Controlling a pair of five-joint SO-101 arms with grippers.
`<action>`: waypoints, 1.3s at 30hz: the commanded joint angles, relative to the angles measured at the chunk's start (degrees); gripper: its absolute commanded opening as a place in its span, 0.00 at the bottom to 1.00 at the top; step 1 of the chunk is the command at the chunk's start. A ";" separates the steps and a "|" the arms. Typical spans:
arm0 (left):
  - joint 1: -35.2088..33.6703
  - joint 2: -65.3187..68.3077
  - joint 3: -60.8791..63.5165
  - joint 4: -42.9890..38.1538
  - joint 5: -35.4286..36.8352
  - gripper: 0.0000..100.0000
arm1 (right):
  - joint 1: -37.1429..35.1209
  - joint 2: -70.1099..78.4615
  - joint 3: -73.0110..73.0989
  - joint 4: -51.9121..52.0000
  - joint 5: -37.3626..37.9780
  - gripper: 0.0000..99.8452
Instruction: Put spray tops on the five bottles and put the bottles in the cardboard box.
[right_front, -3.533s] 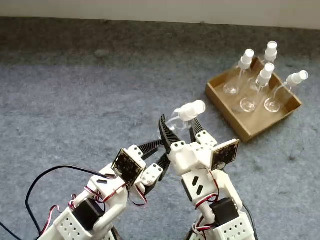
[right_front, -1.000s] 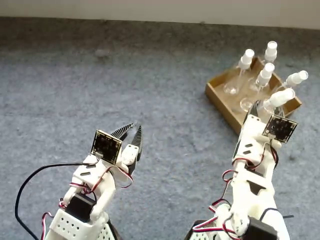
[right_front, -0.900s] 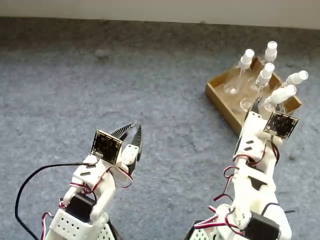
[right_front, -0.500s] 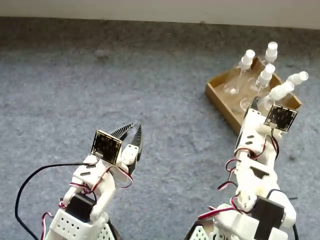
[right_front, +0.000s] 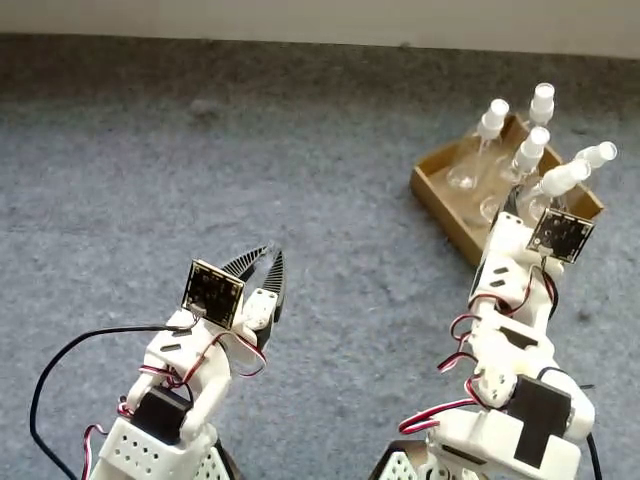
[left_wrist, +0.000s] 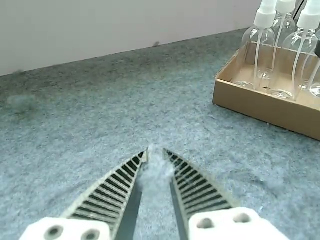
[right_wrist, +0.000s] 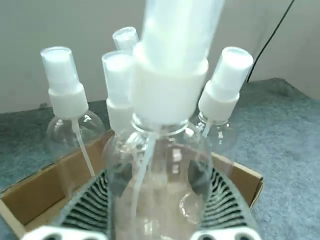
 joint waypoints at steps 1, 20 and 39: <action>-0.48 -0.40 1.01 0.18 -0.26 0.00 | -1.36 -0.40 -2.42 -2.77 0.44 0.03; -0.48 -0.40 1.01 0.18 -0.26 0.00 | -1.01 3.74 0.66 -3.03 0.53 0.03; -0.48 -0.40 1.01 0.18 -0.26 0.00 | -0.92 22.11 0.22 -18.15 0.70 0.03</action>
